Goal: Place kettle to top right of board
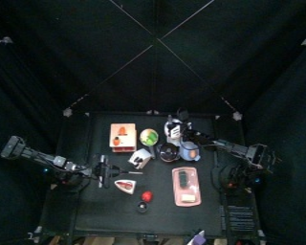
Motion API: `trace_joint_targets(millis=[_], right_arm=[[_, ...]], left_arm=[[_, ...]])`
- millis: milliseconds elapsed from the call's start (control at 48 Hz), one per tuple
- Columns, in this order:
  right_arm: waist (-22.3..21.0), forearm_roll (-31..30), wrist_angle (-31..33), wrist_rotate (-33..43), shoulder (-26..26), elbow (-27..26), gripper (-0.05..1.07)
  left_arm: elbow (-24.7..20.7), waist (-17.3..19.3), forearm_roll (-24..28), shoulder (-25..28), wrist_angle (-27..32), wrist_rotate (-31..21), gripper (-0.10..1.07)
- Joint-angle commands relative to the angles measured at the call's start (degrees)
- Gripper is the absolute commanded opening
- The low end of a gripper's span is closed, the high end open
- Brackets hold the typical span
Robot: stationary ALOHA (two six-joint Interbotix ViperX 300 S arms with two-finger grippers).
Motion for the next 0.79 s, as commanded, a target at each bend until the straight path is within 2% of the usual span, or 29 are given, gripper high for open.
trace_joint_targets(millis=[0,250,771], right_arm=[[-1.32,-0.18,-3.16,-0.35,0.7,-0.62,0.59],[-1.76,-0.18,-5.19,-0.44,5.8,-1.32,0.59],[-1.85,1.58,-6.06,0.18,8.17,-1.58,0.62]], left_arm=[[-0.53,0.26,0.09,0.09,-0.09,0.0,0.53],[-0.44,0.26,0.09,0.09,-0.09,0.0,0.53],[-0.35,0.26,0.0,0.09,-0.09,0.0,0.53]])
